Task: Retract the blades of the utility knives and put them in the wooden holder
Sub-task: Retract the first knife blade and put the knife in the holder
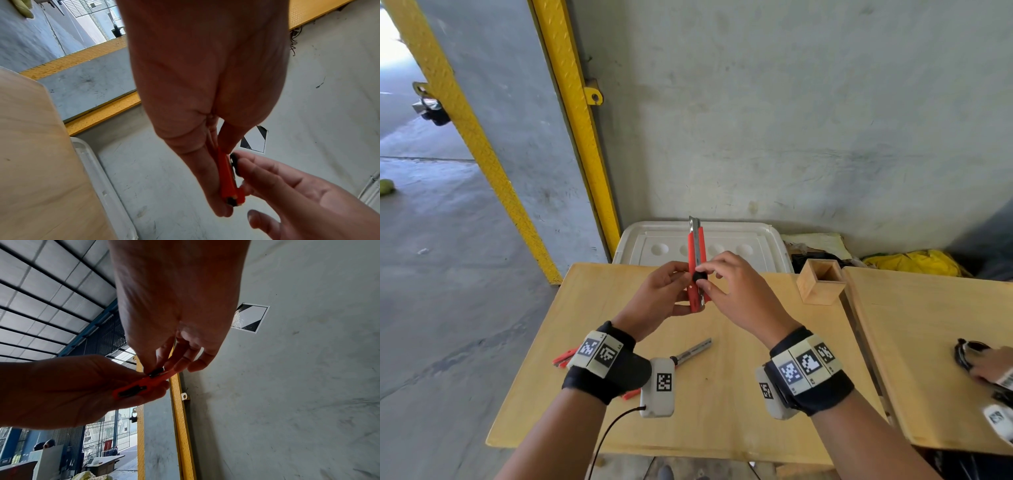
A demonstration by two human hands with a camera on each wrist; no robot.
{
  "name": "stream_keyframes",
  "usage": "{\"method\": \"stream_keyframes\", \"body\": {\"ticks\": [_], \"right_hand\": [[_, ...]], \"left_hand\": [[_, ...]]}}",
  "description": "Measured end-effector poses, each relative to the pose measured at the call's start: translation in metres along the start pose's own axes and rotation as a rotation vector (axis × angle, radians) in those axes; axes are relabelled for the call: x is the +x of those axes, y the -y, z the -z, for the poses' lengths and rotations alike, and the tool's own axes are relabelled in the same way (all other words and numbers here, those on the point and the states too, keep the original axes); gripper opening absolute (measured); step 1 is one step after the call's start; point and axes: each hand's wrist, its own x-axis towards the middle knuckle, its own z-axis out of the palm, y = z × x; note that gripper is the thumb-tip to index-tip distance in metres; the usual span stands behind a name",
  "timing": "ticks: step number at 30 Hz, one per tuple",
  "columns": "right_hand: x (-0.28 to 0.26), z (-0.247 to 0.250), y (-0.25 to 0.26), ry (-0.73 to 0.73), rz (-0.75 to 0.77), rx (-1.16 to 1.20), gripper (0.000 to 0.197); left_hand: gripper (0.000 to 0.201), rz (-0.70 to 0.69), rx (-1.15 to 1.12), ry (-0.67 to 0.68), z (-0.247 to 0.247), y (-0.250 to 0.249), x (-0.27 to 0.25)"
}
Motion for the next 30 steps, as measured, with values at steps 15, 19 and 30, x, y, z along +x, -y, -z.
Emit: {"method": "stream_keyframes", "body": {"ticks": [15, 19, 30], "right_hand": [[-0.016, -0.003, -0.005, -0.010, 0.027, -0.042, 0.035], [-0.018, -0.010, -0.002, -0.169, -0.112, -0.126, 0.030], [-0.019, 0.003, -0.010, 0.071, 0.006, -0.068, 0.035]], "left_hand": [[0.023, -0.004, 0.064, -0.025, -0.004, -0.001, 0.008], [0.024, -0.002, 0.088, -0.017, -0.008, 0.002, 0.009], [0.023, 0.023, 0.069, -0.034, -0.005, 0.005, 0.007]]}}
